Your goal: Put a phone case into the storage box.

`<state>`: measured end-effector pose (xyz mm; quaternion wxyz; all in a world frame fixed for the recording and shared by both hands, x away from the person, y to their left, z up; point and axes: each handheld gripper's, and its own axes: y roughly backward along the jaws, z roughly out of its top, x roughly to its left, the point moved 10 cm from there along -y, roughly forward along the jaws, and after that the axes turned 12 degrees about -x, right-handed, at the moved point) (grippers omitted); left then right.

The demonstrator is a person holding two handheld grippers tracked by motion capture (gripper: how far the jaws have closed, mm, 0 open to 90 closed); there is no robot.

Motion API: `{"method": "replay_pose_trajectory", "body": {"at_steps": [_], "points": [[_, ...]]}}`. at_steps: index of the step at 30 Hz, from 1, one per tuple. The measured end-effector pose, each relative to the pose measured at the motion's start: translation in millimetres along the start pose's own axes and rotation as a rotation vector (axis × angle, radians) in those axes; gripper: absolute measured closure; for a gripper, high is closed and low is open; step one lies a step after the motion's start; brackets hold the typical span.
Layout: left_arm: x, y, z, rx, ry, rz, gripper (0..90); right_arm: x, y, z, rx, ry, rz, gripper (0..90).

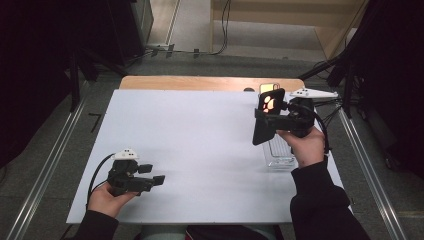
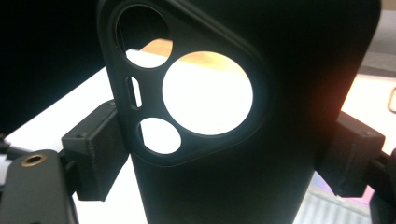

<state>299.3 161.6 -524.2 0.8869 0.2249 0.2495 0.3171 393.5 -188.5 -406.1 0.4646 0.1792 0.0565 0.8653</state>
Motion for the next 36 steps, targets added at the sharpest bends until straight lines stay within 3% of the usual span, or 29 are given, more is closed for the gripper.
{"method": "replay_pose_trajectory", "body": {"at_steps": [15, 23, 36], "points": [[-3.0, 1.1, 0.5, -0.005, 0.002, -0.013, 29.2, -49.5, 9.7, 9.6, -0.050, -0.024, -0.149, 12.8], [-3.7, 0.2, 0.3, -0.002, 0.007, -0.022, 29.3, -79.1, -0.8, 8.5, -0.048, -0.041, -0.218, 12.8], [-5.2, 0.4, 0.3, -0.005, 0.000, -0.020, 29.3, -113.2, -29.8, -6.0, -0.034, -0.063, -0.296, 12.8]]}}
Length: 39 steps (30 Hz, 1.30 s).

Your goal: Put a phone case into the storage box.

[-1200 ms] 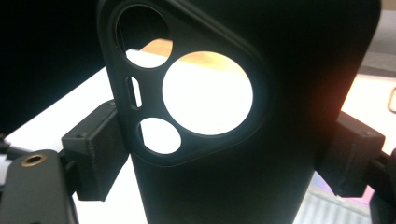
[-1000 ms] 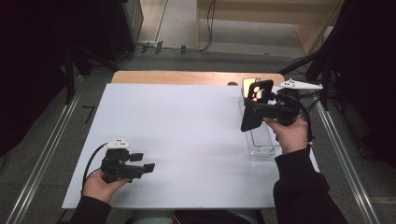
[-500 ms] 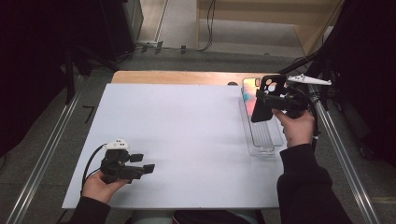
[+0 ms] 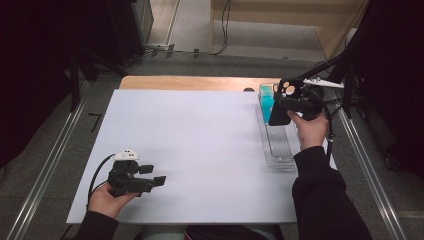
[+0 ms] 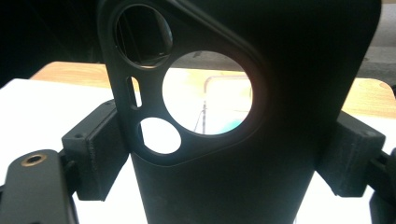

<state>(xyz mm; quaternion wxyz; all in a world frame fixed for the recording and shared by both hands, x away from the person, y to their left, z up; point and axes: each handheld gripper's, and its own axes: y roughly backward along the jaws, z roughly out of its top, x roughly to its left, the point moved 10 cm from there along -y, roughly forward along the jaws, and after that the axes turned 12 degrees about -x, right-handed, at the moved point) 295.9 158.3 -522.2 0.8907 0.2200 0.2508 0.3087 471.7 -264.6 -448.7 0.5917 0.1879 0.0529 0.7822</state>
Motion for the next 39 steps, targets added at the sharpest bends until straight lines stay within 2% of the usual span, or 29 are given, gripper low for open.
{"method": "replay_pose_trajectory", "body": {"at_steps": [8, 10, 13, 21, 27, 29, 39], "points": [[-1.3, 0.0, -0.7, 0.007, -0.001, -0.009, 29.3, -7.1, -19.7, -7.5, 0.002, -0.011, -0.023, 12.8], [-2.5, -0.3, 0.2, -0.002, -0.003, -0.014, 29.3, -8.8, -23.2, -9.6, 0.006, -0.030, -0.028, 12.7], [-2.7, -0.7, 0.3, -0.001, -0.007, -0.014, 29.3, -12.2, -29.2, -12.7, 0.006, -0.022, -0.047, 12.7], [0.4, -0.9, -0.8, 0.003, 0.002, -0.003, 29.3, -17.9, -47.8, -31.0, 0.064, -0.039, -0.061, 12.8], [2.1, -0.3, -0.8, 0.003, 0.005, 0.002, 29.3, -21.2, -59.4, -40.1, 0.079, -0.058, -0.067, 12.8], [1.6, -0.4, -0.6, 0.001, 0.005, 0.002, 29.3, -22.8, -64.1, -40.8, 0.080, -0.041, -0.075, 12.7], [0.1, -2.1, -0.3, -0.001, 0.005, -0.005, 29.3, -25.4, -84.6, -38.4, 0.106, -0.038, -0.112, 12.8]]}}
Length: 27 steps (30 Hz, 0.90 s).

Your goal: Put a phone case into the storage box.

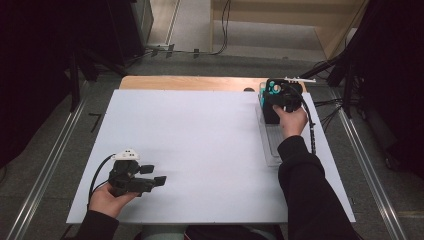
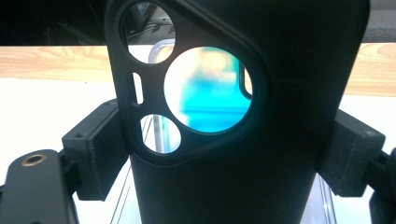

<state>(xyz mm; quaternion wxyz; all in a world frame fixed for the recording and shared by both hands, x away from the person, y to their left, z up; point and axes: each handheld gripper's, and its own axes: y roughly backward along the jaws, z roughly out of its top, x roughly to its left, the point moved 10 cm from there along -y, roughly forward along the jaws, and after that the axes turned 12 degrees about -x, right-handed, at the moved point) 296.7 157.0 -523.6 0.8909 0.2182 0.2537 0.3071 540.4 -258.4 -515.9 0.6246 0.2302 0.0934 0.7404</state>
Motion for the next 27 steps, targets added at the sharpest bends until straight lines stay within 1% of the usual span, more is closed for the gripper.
{"method": "replay_pose_trajectory", "body": {"at_steps": [4, 7, 9, 12, 15, 16, 18, 19, 21, 23, 25, 26, 27], "points": [[0.2, -0.6, -0.5, 0.007, -0.003, -0.001, 29.3, 2.1, -6.7, 3.4, 0.003, 0.020, -0.018, 12.8], [0.1, -0.4, -0.4, 0.005, -0.004, -0.002, 29.4, 2.6, -10.8, 6.0, -0.008, 0.040, -0.026, 12.7], [0.5, -0.4, -0.1, 0.002, 0.000, -0.001, 29.4, 1.9, -13.1, 5.7, -0.001, 0.032, -0.029, 12.6], [0.9, -0.2, 0.2, 0.000, 0.000, 0.001, 29.4, 2.6, -15.7, 4.1, 0.001, 0.045, -0.019, 12.4], [1.7, -0.3, 1.7, -0.007, -0.003, -0.003, 29.4, 4.3, -16.7, 2.7, 0.004, 0.062, -0.032, 11.9], [2.1, -0.6, 2.6, -0.008, 0.005, 0.001, 29.4, 4.8, -16.6, 3.0, 0.006, 0.074, -0.030, 11.9], [3.0, -2.6, 4.9, -0.019, 0.016, -0.002, 29.4, 4.2, -17.1, 3.3, 0.012, 0.081, -0.021, 11.8], [3.4, -3.4, 5.1, -0.014, 0.016, -0.003, 29.3, 4.0, -17.7, 2.9, 0.017, 0.077, -0.010, 11.2], [3.1, -5.3, 4.9, -0.009, 0.016, -0.003, 29.4, 3.7, -17.7, 1.6, 0.021, 0.085, 0.014, 9.6], [2.4, -6.4, 4.9, -0.005, 0.012, -0.005, 29.4, 3.1, -17.5, 1.6, 0.023, 0.082, 0.016, 8.7], [1.0, -6.7, 6.1, -0.012, 0.010, -0.013, 29.3, 3.7, -17.3, 1.0, 0.030, 0.080, 0.029, 4.6], [0.6, -6.8, 6.9, -0.017, 0.011, -0.015, 29.3, 3.8, -17.4, 0.4, 0.035, 0.075, 0.034, 0.9], [0.5, -6.7, 7.3, -0.017, 0.012, -0.017, 29.3, 4.0, -17.2, -0.1, 0.039, 0.068, 0.036, 0.7]]}}
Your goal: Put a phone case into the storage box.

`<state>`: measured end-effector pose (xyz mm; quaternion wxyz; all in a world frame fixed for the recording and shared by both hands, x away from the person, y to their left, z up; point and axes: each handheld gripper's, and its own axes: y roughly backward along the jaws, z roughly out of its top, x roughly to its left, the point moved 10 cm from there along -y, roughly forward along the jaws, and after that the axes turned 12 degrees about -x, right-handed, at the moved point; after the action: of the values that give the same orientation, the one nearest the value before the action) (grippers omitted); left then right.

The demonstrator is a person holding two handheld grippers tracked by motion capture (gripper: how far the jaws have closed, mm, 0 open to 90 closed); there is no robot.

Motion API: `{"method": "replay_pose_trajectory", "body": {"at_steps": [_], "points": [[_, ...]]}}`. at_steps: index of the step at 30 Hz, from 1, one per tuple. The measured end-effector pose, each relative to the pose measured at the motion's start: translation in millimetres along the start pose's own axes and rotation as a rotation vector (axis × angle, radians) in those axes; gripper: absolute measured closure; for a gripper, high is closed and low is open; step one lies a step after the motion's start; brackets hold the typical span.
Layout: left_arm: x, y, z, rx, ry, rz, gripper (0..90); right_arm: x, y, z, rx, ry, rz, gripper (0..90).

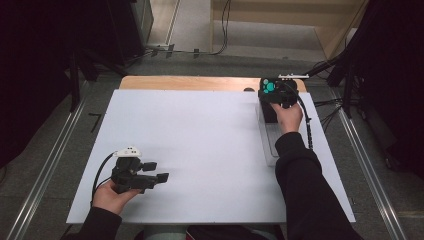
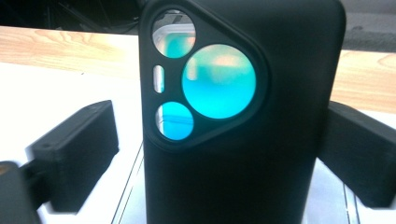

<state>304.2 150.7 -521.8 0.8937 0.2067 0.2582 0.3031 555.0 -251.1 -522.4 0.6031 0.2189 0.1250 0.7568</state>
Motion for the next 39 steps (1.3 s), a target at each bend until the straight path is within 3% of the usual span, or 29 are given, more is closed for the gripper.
{"method": "replay_pose_trajectory", "body": {"at_steps": [5, 13, 18, 26, 28, 31, 34, 38, 39], "points": [[1.1, -1.0, -1.1, 0.006, 0.002, -0.007, 29.3, 2.9, 3.5, -2.3, 0.025, 0.007, 0.011, 0.0], [1.9, 2.7, -0.5, -0.003, 0.002, -0.001, 29.3, 5.6, 17.5, 5.8, 0.015, 0.009, 0.007, 0.0], [0.7, 2.9, -0.6, -0.003, 0.002, -0.003, 29.3, 13.1, 31.4, 11.5, 0.015, -0.001, 0.032, 0.0], [0.3, 3.1, -0.9, 0.004, 0.002, -0.004, 29.3, 42.0, 51.3, 12.8, 0.031, 0.013, 0.149, 0.0], [1.8, 5.1, -0.3, 0.006, 0.002, 0.001, 29.3, 47.8, 54.0, 10.2, 0.038, 0.009, 0.151, 0.2], [3.9, 7.8, 0.9, -0.003, 0.008, 0.002, 29.3, 56.3, 59.2, 5.1, 0.041, 0.006, 0.169, 3.6], [6.5, 8.8, 0.7, 0.000, 0.011, 0.005, 29.3, 66.7, 64.0, -2.8, 0.064, 0.001, 0.218, 5.4], [7.6, 9.2, 1.6, -0.002, 0.014, 0.005, 29.3, 81.9, 73.0, -12.7, 0.087, 0.038, 0.260, 6.4], [7.5, 9.5, 1.9, -0.001, 0.013, 0.003, 29.3, 85.4, 76.0, -14.5, 0.084, 0.042, 0.265, 12.4]]}}
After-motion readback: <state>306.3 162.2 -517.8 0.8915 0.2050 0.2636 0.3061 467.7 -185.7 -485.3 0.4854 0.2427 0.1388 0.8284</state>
